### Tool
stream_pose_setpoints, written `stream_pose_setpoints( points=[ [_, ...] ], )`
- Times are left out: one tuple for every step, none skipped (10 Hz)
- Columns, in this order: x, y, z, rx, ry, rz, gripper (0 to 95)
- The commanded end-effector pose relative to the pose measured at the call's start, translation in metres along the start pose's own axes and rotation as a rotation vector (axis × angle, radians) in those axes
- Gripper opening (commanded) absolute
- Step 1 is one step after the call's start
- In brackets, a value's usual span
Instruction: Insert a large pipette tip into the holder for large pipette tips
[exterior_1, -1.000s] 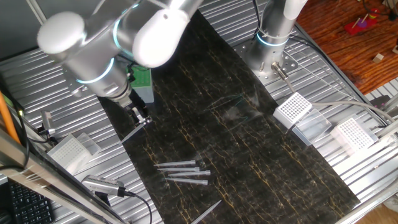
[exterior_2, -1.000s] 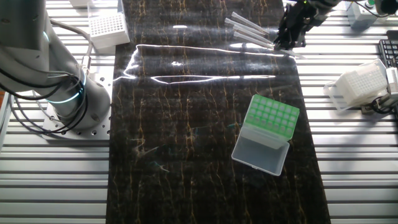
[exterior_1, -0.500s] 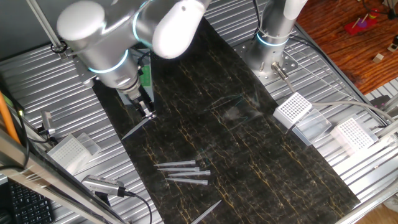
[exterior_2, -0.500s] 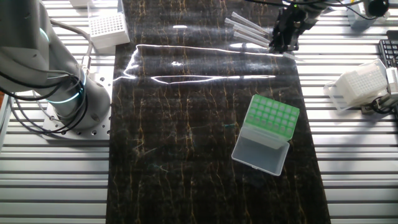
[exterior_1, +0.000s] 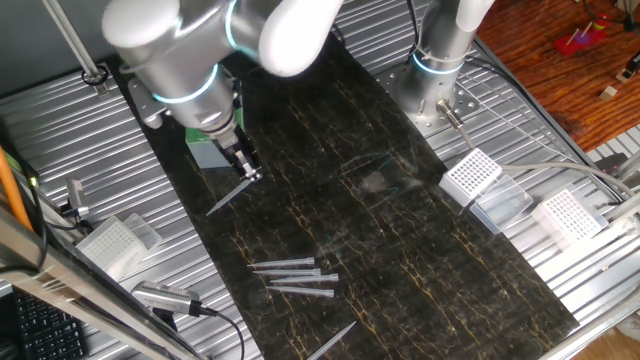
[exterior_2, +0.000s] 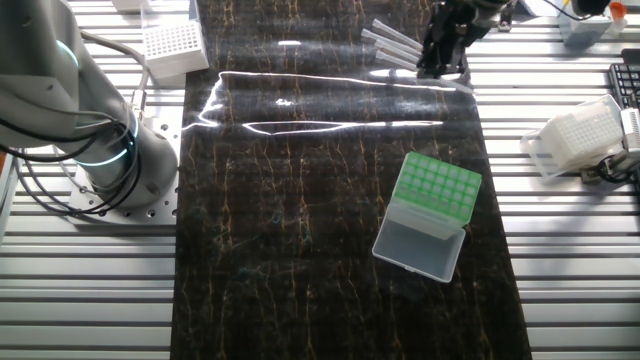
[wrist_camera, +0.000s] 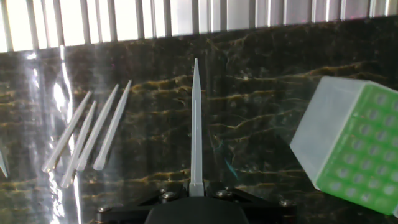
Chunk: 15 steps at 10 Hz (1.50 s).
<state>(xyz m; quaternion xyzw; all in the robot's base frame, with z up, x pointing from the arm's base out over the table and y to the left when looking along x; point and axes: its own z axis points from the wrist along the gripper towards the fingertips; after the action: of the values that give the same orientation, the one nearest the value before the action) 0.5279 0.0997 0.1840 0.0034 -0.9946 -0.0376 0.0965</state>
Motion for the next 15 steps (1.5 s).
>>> stream_pose_setpoints(
  points=[
    [-0.002, -0.002, -0.003, 0.020, 0.011, 0.013, 0.0],
    [-0.001, -0.005, -0.005, 0.022, 0.015, 0.011, 0.0],
    [0.001, -0.012, -0.011, 0.021, 0.025, 0.002, 0.0],
    [0.003, -0.020, -0.017, 0.022, 0.035, -0.008, 0.0],
    [0.007, -0.030, -0.024, 0.023, 0.048, -0.020, 0.0],
    [0.009, -0.034, -0.027, 0.022, 0.053, -0.024, 0.0],
    [0.012, -0.042, -0.032, 0.020, 0.063, -0.032, 0.0],
    [0.015, -0.050, -0.035, 0.006, 0.077, -0.035, 0.0],
    [0.017, -0.057, -0.036, -0.009, 0.097, -0.037, 0.0],
    [0.017, -0.062, -0.037, -0.029, 0.111, -0.038, 0.0],
    [0.017, -0.068, -0.038, -0.037, 0.123, -0.046, 0.0],
    [0.017, -0.070, -0.038, -0.036, 0.125, -0.051, 0.0],
    [0.019, -0.076, -0.041, -0.037, 0.132, -0.059, 0.0],
    [0.021, -0.078, -0.042, -0.040, 0.135, -0.059, 0.0],
    [0.025, -0.083, -0.046, -0.036, 0.146, -0.065, 0.0]
  ],
)
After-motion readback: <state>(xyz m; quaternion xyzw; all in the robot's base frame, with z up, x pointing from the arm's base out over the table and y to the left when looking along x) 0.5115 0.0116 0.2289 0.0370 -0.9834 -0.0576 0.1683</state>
